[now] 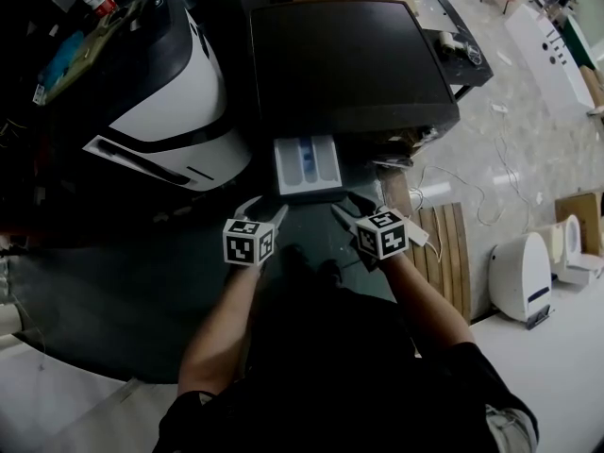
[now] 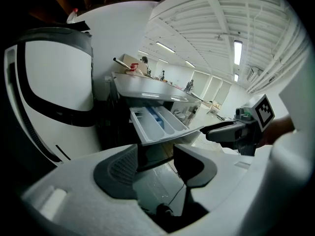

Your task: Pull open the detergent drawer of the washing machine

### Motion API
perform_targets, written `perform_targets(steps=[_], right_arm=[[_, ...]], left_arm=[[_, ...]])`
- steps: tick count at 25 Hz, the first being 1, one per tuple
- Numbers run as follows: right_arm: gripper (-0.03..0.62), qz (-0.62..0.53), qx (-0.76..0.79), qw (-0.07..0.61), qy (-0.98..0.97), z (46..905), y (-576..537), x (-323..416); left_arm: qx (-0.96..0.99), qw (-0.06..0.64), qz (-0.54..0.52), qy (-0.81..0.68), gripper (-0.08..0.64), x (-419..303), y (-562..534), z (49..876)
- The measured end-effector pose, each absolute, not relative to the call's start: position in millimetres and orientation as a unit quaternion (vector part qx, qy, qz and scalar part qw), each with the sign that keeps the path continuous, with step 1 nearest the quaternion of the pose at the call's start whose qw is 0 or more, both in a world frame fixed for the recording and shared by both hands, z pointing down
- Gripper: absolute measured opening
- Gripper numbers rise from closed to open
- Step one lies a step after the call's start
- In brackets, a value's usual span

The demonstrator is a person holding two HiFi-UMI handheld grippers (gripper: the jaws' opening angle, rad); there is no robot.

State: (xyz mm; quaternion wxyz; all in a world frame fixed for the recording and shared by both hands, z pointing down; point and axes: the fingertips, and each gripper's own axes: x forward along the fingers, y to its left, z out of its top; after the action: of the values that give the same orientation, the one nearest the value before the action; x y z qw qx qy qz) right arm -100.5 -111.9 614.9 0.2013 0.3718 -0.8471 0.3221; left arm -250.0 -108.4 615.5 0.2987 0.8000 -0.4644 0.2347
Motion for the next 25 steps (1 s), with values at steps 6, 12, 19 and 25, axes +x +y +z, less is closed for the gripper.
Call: perform_targets(steps=[6, 12, 19, 25], right_arm=[[0.098, 0.324, 0.321, 0.217, -0.863, 619, -87, -118], [0.098, 0.334, 0.336, 0.192, -0.859, 607, -88, -115], [0.098, 0.316, 0.363, 0.18, -0.858, 581, -114, -98], [0.098, 0.291, 0.37, 0.179, -0.864, 567, -142, -97]], left_arm=[[0.799, 0.305, 0.244, -0.457, 0.164, -257, -104, 618], [0.799, 0.303, 0.222, -0.47, 0.164, -278, -104, 604], [0.805, 0.283, 0.189, -0.486, 0.147, -293, -119, 572], [0.811, 0.26, 0.176, -0.494, 0.132, -299, -145, 546]])
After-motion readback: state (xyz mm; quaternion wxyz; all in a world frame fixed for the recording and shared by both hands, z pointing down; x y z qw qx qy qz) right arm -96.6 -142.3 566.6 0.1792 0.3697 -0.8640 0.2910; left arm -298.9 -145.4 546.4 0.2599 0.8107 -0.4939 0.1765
